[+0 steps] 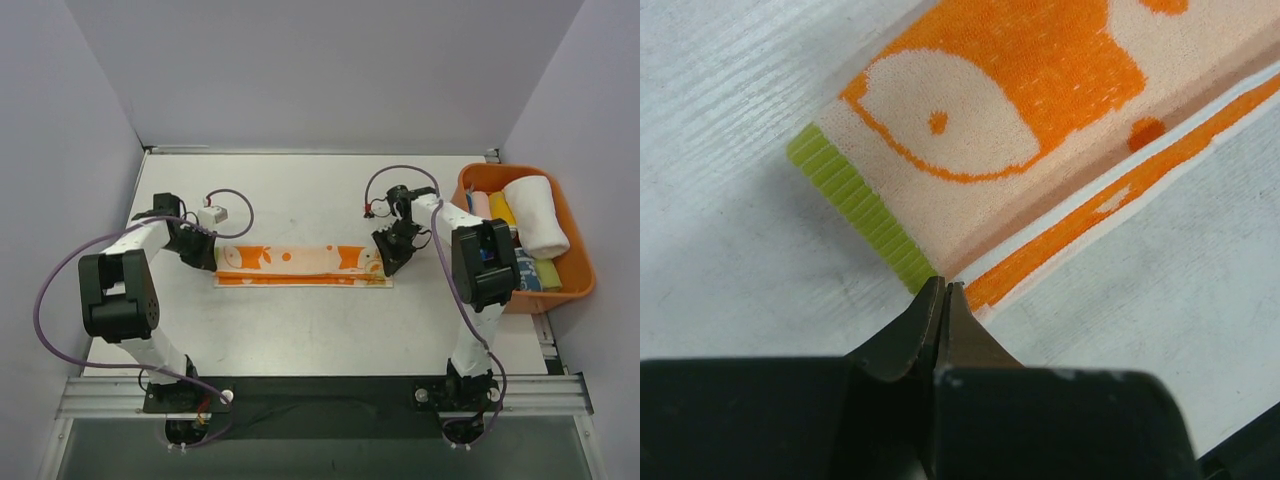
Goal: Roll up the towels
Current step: Fold the towel
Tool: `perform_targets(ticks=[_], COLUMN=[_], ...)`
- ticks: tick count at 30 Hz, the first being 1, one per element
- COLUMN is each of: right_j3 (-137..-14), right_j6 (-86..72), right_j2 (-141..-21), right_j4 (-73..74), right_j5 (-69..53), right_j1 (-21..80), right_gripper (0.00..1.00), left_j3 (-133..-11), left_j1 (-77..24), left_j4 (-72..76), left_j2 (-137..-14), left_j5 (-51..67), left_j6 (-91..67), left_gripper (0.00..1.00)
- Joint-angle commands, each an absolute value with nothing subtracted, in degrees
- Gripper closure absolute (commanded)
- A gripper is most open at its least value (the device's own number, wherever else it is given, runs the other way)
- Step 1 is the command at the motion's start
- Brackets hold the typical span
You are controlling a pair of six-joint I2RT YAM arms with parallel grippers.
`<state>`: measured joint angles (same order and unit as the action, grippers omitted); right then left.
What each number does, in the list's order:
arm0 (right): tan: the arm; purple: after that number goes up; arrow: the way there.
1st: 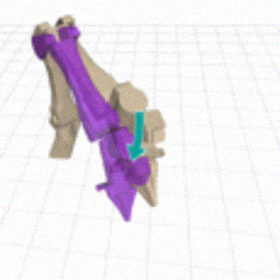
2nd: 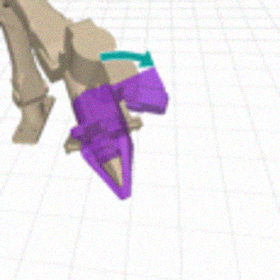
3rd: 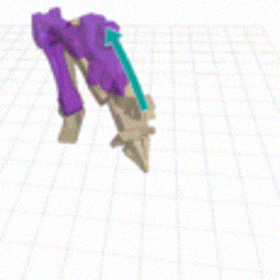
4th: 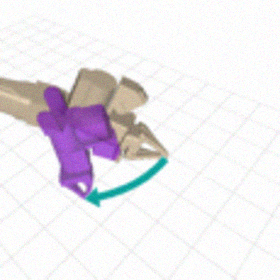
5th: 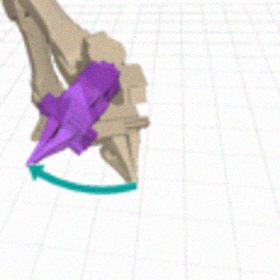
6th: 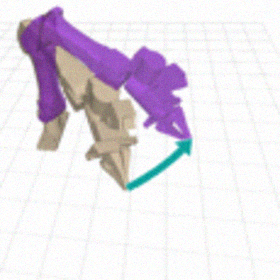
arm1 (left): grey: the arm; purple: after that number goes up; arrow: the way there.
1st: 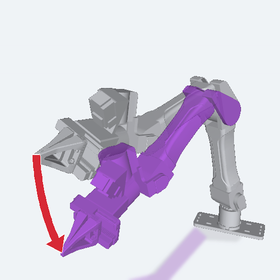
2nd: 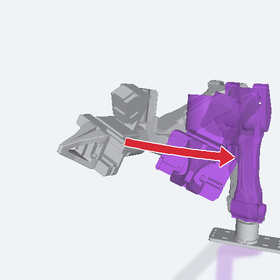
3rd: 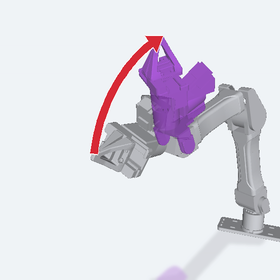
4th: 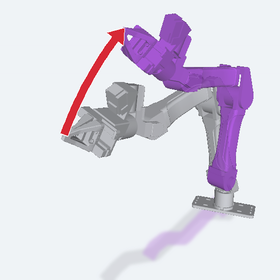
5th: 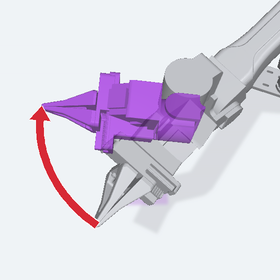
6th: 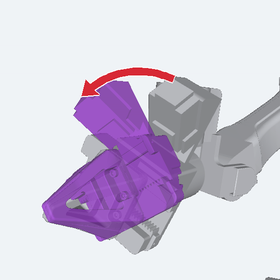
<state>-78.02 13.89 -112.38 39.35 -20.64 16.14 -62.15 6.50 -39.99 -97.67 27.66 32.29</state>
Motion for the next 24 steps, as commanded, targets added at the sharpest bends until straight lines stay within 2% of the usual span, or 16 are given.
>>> perform_targets(ticks=[1,2,4,5,6,10,12,16,21,24], right_j3=[-77.4,-76.6,-75.8,-75.1,-74.9,-75.9,-77.2,-81.6,-86.1,-88.1], right_j6=[15.2,15.5,16.4,16.8,17.2,20.0,20.4,16.7,9.2,6.7], right_j2=[-112.3,-111.8,-109.3,-108.4,-107.2,-102.1,-100.6,-101.1,-107.5,-111.9], right_j4=[41.2,41.3,41.6,42.1,42.5,46.5,47.3,47.0,43.3,41.3], right_j5=[-19.2,-19.2,-19.3,-19.9,-20.3,-22.1,-23.3,-25.7,-24.4,-21.9], right_j1=[16.3,16.2,15.6,15.4,14.7,13.8,13.7,13.7,15.2,15.6], right_gripper=[0.94,0.88,0.74,0.62,0.59,0.48,0.48,0.55,0.72,0.81], left_j3=[-62.1,-62.1,-61.5,-61.3,-61.1,-60.2,-59.9,-61.8,-66.1,-68.7], left_j1=[6.9,7.0,6.9,6.9,6.9,7.4,7.6,7.3,6.3,6.3], left_j4=[-39.5,-39.5,-39.8,-40.2,-40.8,-45.3,-45.8,-45.4,-40.2,-35.6], left_j2=[-98.0,-97.9,-96.9,-96.3,-95.6,-90.3,-87.3,-86.6,-93.5,-98.3], left_j5=[28.1,28.1,28.7,29.3,29.9,33.3,34.3,36.9,37.1,36.6], left_j6=[33.0,33.3,34.4,34.9,36.2,40.5,41.7,39.6,29.6,23.8], left_gripper=[1.00,1.00,0.88,0.82,0.70,0.56,0.53,0.51,0.54,0.60])
